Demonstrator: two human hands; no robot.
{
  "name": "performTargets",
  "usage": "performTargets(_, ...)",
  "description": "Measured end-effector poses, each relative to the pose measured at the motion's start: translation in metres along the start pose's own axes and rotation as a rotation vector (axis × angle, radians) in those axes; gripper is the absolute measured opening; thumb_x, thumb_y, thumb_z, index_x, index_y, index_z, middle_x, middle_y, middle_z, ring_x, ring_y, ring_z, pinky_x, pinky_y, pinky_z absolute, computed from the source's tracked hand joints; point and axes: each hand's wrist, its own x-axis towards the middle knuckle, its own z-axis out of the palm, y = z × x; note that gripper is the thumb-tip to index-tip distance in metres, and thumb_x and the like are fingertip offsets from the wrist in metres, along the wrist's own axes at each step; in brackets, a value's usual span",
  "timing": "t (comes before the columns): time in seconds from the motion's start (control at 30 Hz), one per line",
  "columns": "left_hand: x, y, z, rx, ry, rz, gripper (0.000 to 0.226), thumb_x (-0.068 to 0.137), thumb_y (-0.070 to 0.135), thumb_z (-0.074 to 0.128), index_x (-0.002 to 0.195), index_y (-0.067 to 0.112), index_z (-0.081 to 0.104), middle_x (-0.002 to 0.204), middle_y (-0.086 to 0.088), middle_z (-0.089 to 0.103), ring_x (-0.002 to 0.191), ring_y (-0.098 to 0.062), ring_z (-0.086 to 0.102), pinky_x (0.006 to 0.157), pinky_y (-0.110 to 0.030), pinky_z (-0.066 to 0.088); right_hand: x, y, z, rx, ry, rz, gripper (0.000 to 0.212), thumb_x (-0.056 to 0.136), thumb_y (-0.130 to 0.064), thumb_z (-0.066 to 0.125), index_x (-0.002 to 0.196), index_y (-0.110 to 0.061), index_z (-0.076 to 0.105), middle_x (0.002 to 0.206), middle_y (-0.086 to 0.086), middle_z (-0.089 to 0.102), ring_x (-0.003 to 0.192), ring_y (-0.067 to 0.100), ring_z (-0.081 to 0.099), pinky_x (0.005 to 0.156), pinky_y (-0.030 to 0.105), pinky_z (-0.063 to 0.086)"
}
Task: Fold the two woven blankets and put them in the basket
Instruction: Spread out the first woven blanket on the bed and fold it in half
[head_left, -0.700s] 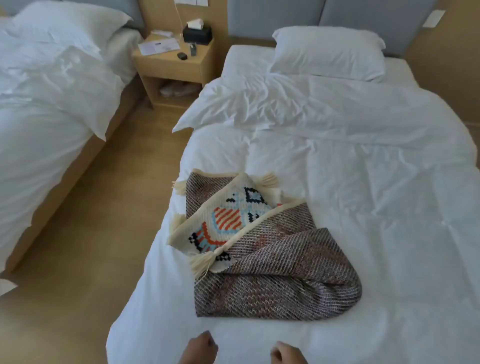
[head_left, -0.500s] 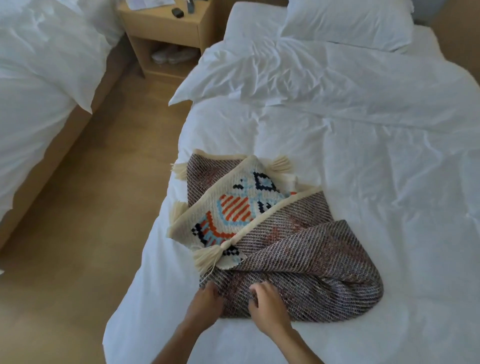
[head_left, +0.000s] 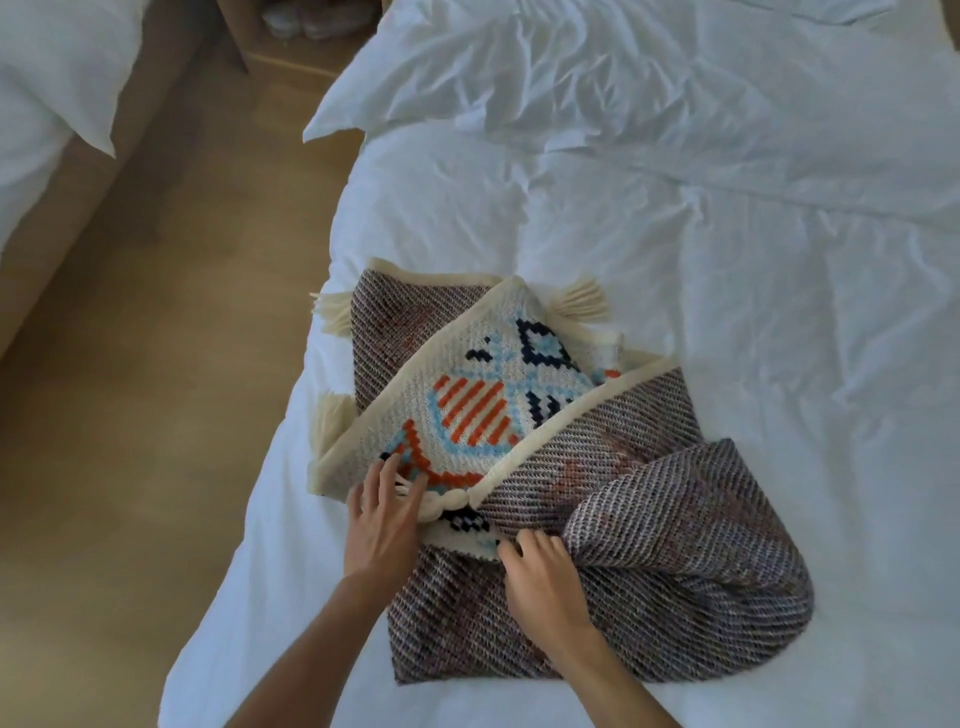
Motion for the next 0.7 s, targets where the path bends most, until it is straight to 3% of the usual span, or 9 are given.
performTargets(0.13, 0.008, 0.011, -0.008, 0.073, -0.01, 0.051, 0.061, 0.042, 0.01, 0.089, 0.099, 0.017, 0.066, 0.106, -0.011, 0.065, 0.107, -0.034, 0.058, 0.092, -0.058, 0.044, -0.012, 0.02, -0.01, -0.012, 0.031, 0.004, 0.021, 0.056, -0.01, 0.081, 0.071, -0.018, 0.068, 0.066, -0.002, 0.062, 0.058, 0.015, 0.058, 0.055, 0.028, 0.049)
performTargets(0.2, 0.008, 0.03, -0.012, -0.019, 0.001, 0.062, 0.054, 0.054, 0.01, 0.084, 0.103, 0.017, 0.06, 0.093, -0.005, 0.069, 0.093, -0.028, 0.066, 0.093, -0.054, 0.044, -0.016, 0.037, -0.016, -0.028, 0.041, 0.027, 0.02, 0.057, -0.01, 0.081, 0.068, -0.017, 0.067, 0.064, -0.001, 0.061, 0.056, 0.016, 0.058, 0.053, 0.028, 0.048)
performTargets(0.27, 0.005, 0.053, -0.015, -0.139, -0.057, 0.083, 0.039, 0.08, 0.013, 0.065, 0.116, 0.017, 0.05, 0.105, -0.003, 0.066, 0.096, -0.023, 0.064, 0.098, -0.046, 0.041, -0.02, 0.055, -0.022, -0.062, 0.031, 0.042, 0.019, 0.057, -0.01, 0.081, 0.065, -0.017, 0.065, 0.062, 0.0, 0.06, 0.053, 0.016, 0.057, 0.052, 0.029, 0.048)
performTargets(0.33, 0.001, 0.068, -0.012, -0.222, -0.148, 0.093, 0.036, 0.092, 0.021, 0.049, 0.126, 0.018, 0.039, 0.119, -0.002, 0.056, 0.097, -0.019, 0.056, 0.094, -0.034, 0.042, -0.026, 0.073, -0.028, -0.087, 0.022, 0.056, 0.019, 0.057, -0.009, 0.08, 0.063, -0.017, 0.063, 0.06, 0.0, 0.059, 0.049, 0.017, 0.056, 0.05, 0.03, 0.046)
performTargets(0.37, -0.002, 0.073, -0.012, -0.241, -0.182, 0.099, 0.041, 0.092, 0.029, 0.049, 0.13, 0.021, 0.035, 0.122, -0.001, 0.051, 0.099, -0.018, 0.052, 0.092, -0.033, 0.042, -0.031, 0.082, -0.031, -0.095, 0.017, 0.061, 0.02, 0.057, -0.009, 0.08, 0.061, -0.017, 0.062, 0.059, 0.0, 0.058, 0.048, 0.017, 0.056, 0.049, 0.031, 0.046)
performTargets(0.43, -0.005, 0.078, -0.007, -0.192, -0.222, 0.149, 0.064, 0.082, 0.042, 0.054, 0.138, 0.026, 0.027, 0.134, 0.0, 0.039, 0.12, -0.02, 0.041, 0.106, -0.037, 0.032, -0.041, 0.101, -0.038, -0.109, 0.015, 0.074, 0.021, 0.056, -0.008, 0.079, 0.059, -0.017, 0.059, 0.056, 0.0, 0.056, 0.045, 0.018, 0.054, 0.047, 0.032, 0.044)
performTargets(0.53, -0.01, 0.08, 0.004, 0.023, -0.251, 0.259, 0.096, 0.065, 0.038, 0.064, 0.147, 0.031, 0.013, 0.15, -0.005, 0.016, 0.142, -0.03, 0.012, 0.115, -0.052, 0.007, -0.062, 0.133, -0.042, -0.131, 0.036, 0.114, 0.024, 0.057, -0.006, 0.076, 0.057, -0.017, 0.056, 0.055, 0.0, 0.053, 0.045, 0.019, 0.053, 0.048, 0.032, 0.043)
performTargets(0.63, -0.013, 0.092, 0.005, 0.13, -0.206, 0.238, 0.11, 0.034, 0.024, 0.088, 0.134, 0.025, 0.043, 0.143, -0.012, 0.035, 0.132, -0.036, 0.035, 0.102, -0.06, 0.031, -0.084, 0.159, -0.039, -0.154, 0.077, 0.131, 0.013, 0.068, -0.01, 0.063, 0.058, -0.017, 0.058, 0.056, 0.001, 0.054, 0.047, 0.021, 0.055, 0.05, 0.032, 0.044)
performTargets(0.7, -0.012, 0.101, 0.005, 0.137, -0.106, 0.278, 0.089, 0.033, 0.014, 0.091, 0.117, 0.021, 0.063, 0.129, -0.011, 0.056, 0.122, -0.035, 0.053, 0.094, -0.059, 0.043, -0.096, 0.171, -0.037, -0.17, 0.092, 0.122, 0.023, 0.075, -0.015, 0.043, 0.06, -0.017, 0.061, 0.059, 0.001, 0.056, 0.051, 0.023, 0.057, 0.053, 0.033, 0.045)
